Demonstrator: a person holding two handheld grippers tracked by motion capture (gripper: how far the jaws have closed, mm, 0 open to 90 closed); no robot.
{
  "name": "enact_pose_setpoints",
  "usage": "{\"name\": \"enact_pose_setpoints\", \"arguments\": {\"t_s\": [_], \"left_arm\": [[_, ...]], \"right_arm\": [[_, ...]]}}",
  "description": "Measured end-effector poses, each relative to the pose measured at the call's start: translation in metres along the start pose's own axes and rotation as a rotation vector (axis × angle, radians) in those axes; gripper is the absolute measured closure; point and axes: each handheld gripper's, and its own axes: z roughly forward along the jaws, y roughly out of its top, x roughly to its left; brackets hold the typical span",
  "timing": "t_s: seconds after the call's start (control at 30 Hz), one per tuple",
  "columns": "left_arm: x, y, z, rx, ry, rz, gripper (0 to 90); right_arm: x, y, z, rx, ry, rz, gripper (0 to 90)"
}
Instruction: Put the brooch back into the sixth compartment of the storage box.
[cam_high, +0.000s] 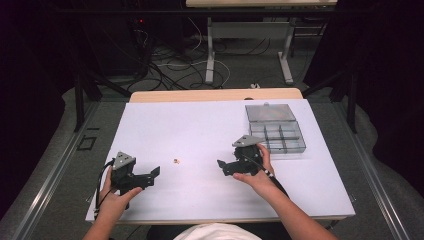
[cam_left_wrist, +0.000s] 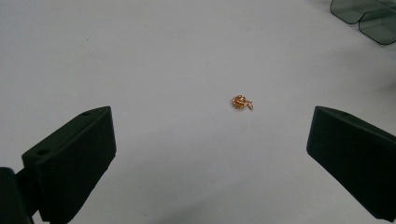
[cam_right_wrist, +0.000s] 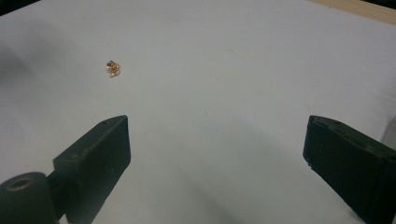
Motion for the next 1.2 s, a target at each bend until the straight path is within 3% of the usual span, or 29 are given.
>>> {"name": "enact_pose_setpoints", "arguments": {"t_s": [0.5,0.8,0.9,1.2], "left_arm": [[0.0,0.0,-0.002,-0.003,0.0,0.0,1.7],[0.001,0.0,-0.003,-0.004,0.0,0.001,1.7],[0.001,0.0,-0.002,-0.006,-0.001,0.0,1.7],[0.001,0.0,-0.002,-0.006,-0.001,0.001,1.8]], "right_arm": [[0.022,0.028,0.029,0.005,0.067,-0.041,14.5],[0.027,0.042,0.041,0.028,0.107,-0.026,16.1],[0.03,0.046,0.046,0.006,0.12,-0.022,18.0],[0.039,0.057,0.06,0.011,0.139,-0.06,23.6]]}}
